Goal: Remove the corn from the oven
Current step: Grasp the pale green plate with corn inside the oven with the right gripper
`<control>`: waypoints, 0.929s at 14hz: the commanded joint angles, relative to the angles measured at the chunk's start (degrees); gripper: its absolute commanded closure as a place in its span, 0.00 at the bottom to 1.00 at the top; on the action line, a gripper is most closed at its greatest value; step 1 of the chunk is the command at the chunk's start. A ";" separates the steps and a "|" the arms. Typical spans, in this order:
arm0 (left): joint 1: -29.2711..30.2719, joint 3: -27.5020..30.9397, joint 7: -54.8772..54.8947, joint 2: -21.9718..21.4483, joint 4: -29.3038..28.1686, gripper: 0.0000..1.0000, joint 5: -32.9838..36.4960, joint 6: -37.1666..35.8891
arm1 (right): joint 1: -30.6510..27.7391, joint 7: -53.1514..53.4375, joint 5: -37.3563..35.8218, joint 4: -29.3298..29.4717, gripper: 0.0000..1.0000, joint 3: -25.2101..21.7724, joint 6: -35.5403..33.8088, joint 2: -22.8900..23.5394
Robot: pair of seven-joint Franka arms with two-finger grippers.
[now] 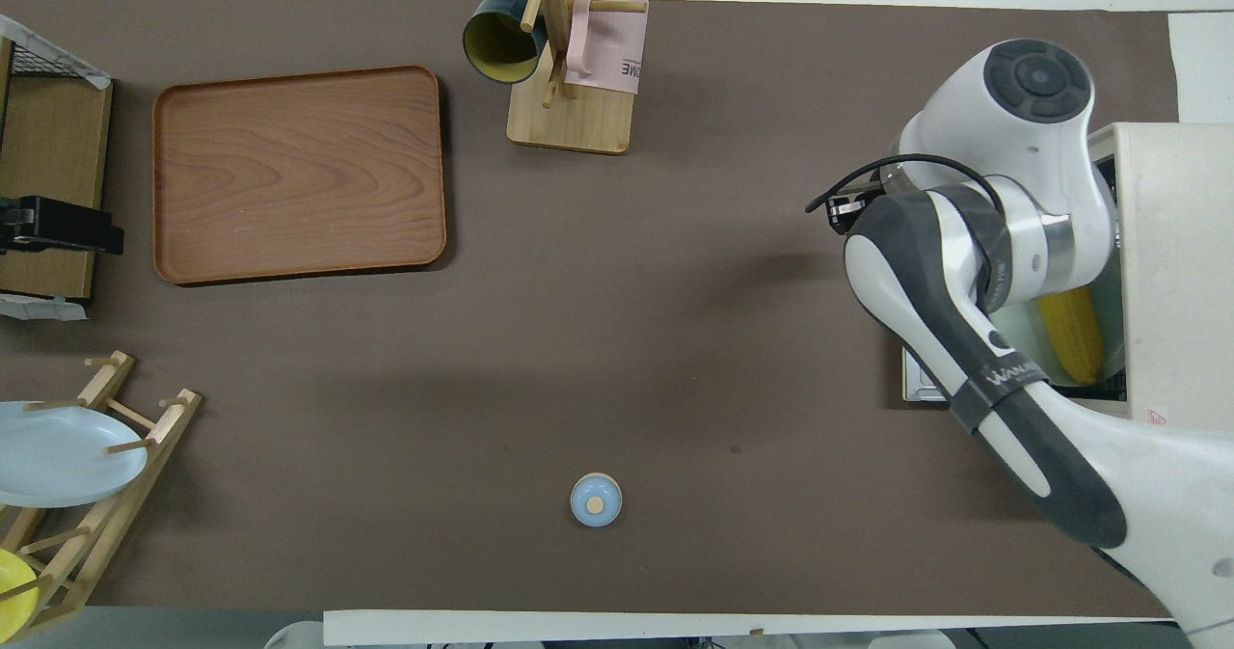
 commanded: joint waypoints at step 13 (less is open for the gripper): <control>0.02 0.16 0.20 -0.28 0.21 0.00 0.03 -1.38 | -10.07 -3.86 -2.94 -12.80 0.48 0.17 0.63 -6.77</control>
